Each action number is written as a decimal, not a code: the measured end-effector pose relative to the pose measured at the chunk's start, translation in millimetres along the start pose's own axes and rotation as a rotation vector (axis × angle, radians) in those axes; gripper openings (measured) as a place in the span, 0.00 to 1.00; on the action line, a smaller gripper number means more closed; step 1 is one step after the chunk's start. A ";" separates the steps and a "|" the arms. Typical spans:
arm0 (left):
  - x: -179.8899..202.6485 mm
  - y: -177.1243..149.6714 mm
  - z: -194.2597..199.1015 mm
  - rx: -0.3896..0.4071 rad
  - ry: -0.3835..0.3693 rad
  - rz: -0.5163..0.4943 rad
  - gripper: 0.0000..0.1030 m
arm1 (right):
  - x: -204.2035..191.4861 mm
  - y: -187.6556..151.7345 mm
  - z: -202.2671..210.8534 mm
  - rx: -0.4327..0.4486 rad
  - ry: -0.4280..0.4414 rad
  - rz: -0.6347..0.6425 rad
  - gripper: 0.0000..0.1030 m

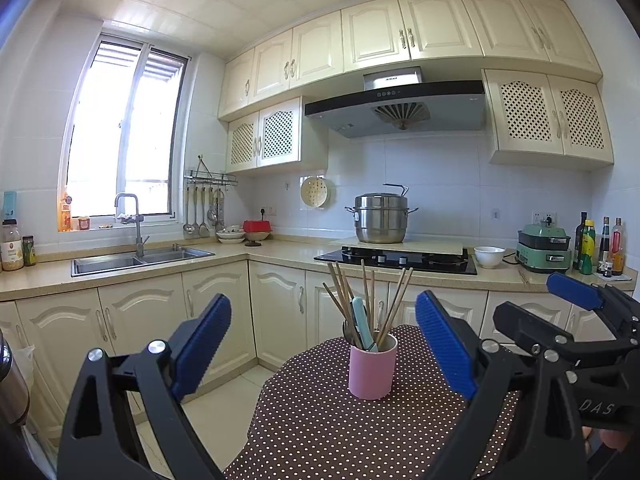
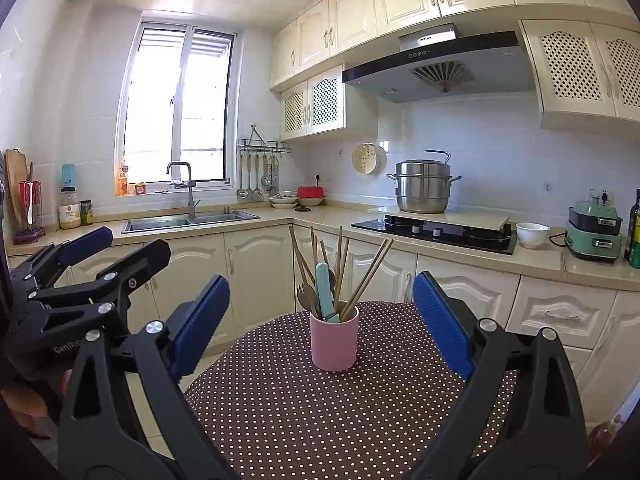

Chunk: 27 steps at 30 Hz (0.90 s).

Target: Organize utensils

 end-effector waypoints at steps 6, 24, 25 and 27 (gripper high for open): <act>0.4 0.6 0.4 0.001 0.000 -0.003 0.89 | -0.2 0.0 -0.5 0.000 -0.001 0.000 0.89; 2.5 1.2 0.2 -0.004 -0.001 -0.011 0.89 | 0.9 -4.3 -0.1 -0.012 -0.002 -0.015 0.89; 2.5 1.4 0.1 -0.005 -0.001 -0.012 0.89 | 1.0 -4.8 -0.1 -0.014 0.000 -0.018 0.89; 2.4 2.1 -0.3 -0.006 -0.002 -0.012 0.89 | 1.6 -4.3 -0.6 -0.017 -0.002 -0.021 0.89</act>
Point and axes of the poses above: each gripper's, at about its wrist camera, not at the fingertips, and z roughly against the way its jaws point, x to its right, y to its top, the point moved 2 cm from there along -z, roughly the way its jaws point, and after that the axes turned 10 degrees about -z, right-handed, at the moved point
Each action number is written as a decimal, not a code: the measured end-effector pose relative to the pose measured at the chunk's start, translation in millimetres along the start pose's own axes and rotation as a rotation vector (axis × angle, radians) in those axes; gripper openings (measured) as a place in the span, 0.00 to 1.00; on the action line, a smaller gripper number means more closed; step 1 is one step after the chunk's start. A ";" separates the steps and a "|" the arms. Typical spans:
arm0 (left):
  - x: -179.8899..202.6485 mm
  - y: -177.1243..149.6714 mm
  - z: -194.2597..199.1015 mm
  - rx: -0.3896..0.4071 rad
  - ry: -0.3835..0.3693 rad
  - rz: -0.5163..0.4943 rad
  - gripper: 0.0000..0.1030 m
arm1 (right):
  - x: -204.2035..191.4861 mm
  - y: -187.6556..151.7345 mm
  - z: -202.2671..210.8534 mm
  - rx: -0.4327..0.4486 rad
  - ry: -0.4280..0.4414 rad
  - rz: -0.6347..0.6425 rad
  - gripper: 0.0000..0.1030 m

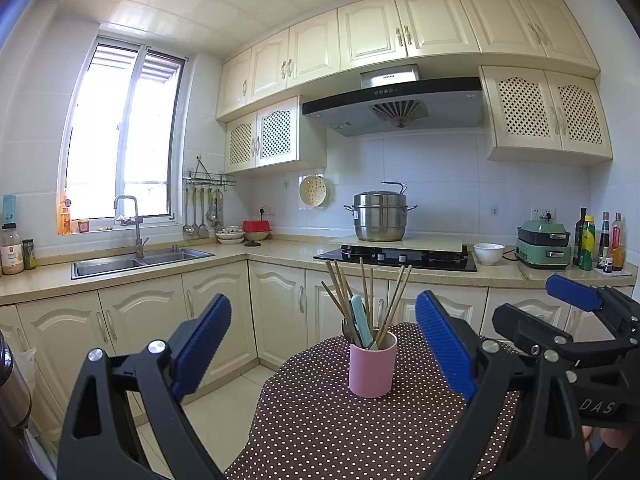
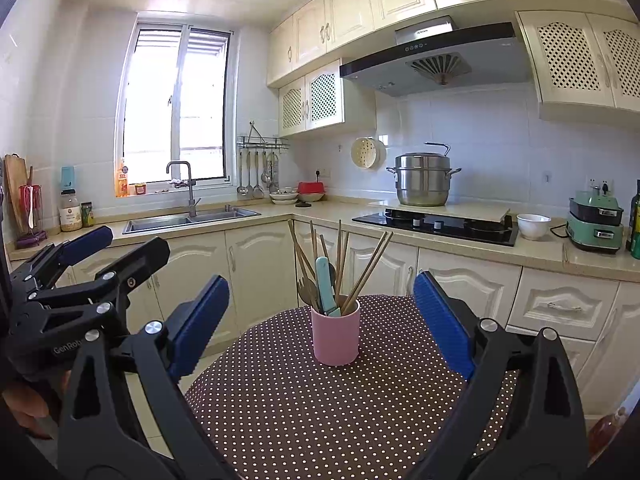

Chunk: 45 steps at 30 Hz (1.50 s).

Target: Organize utensils

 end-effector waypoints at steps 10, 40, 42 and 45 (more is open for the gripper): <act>2.9 0.4 -0.5 -0.001 -0.005 -0.005 0.89 | -1.4 -1.3 2.5 0.000 -0.003 -0.007 0.89; 6.9 -0.6 -20.7 -0.016 -0.004 -0.013 0.89 | 1.5 1.5 -5.3 -0.003 -0.004 -0.016 0.89; 8.1 -1.1 -25.5 -0.020 -0.004 -0.015 0.89 | 3.2 2.1 -10.5 -0.009 -0.004 -0.020 0.89; 9.7 -3.5 -34.4 -0.031 -0.005 -0.014 0.89 | 7.5 0.9 -19.0 -0.019 -0.006 -0.025 0.89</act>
Point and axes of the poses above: each gripper's, at about its wrist camera, not at the fingertips, and z roughly against the way its jaws point, x to its right, y to its top, the point moved 2 cm from there along -z, roughly the way its jaws point, and after that the axes turned 10 degrees about -z, right-handed, at the moved point
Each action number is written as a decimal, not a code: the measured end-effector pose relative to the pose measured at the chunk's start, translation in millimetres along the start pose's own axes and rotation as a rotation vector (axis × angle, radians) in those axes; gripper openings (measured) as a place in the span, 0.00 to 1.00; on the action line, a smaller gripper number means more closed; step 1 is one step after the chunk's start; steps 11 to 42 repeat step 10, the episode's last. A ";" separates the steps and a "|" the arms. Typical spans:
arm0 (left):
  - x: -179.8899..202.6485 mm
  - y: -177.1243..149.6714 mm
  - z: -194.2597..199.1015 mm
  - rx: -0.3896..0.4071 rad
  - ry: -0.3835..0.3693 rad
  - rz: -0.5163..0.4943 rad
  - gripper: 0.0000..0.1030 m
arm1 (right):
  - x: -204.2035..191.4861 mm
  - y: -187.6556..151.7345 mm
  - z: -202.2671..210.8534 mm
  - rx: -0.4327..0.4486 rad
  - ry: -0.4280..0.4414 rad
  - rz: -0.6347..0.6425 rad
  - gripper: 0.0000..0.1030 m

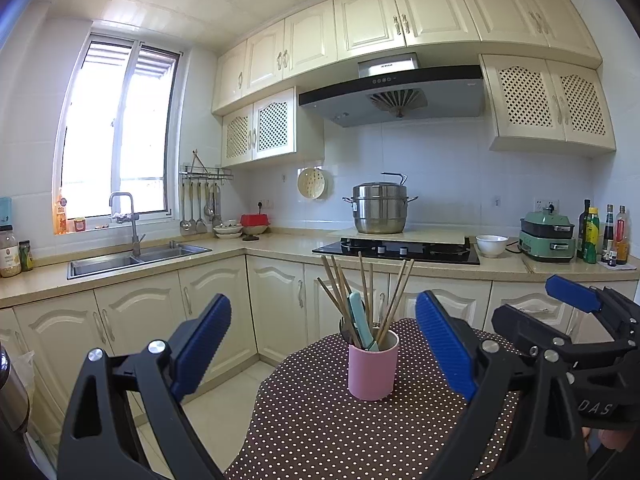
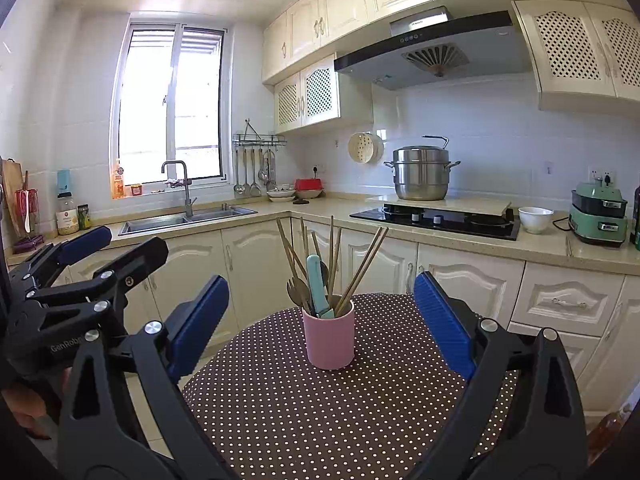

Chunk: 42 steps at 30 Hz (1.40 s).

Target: Organize utensils

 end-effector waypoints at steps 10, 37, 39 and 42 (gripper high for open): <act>5.9 -17.3 -36.9 -0.083 -0.004 0.006 0.89 | 17.0 -14.3 -33.3 -0.061 -0.025 -0.009 0.89; 5.9 -17.3 -36.9 -0.083 -0.004 0.006 0.89 | 17.0 -14.3 -33.3 -0.061 -0.025 -0.009 0.89; 5.9 -17.3 -36.9 -0.083 -0.004 0.006 0.89 | 17.0 -14.3 -33.3 -0.061 -0.025 -0.009 0.89; 5.9 -17.3 -36.9 -0.083 -0.004 0.006 0.89 | 17.0 -14.3 -33.3 -0.061 -0.025 -0.009 0.89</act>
Point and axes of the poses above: each gripper's, at about its wrist camera, not at the fingertips, and z roughly against the way its jaws point, x to its right, y to its top, the point moved 2 cm from there along -z, roughly the way its jaws point, and after that the axes turned 10 degrees about -z, right-handed, at the moved point
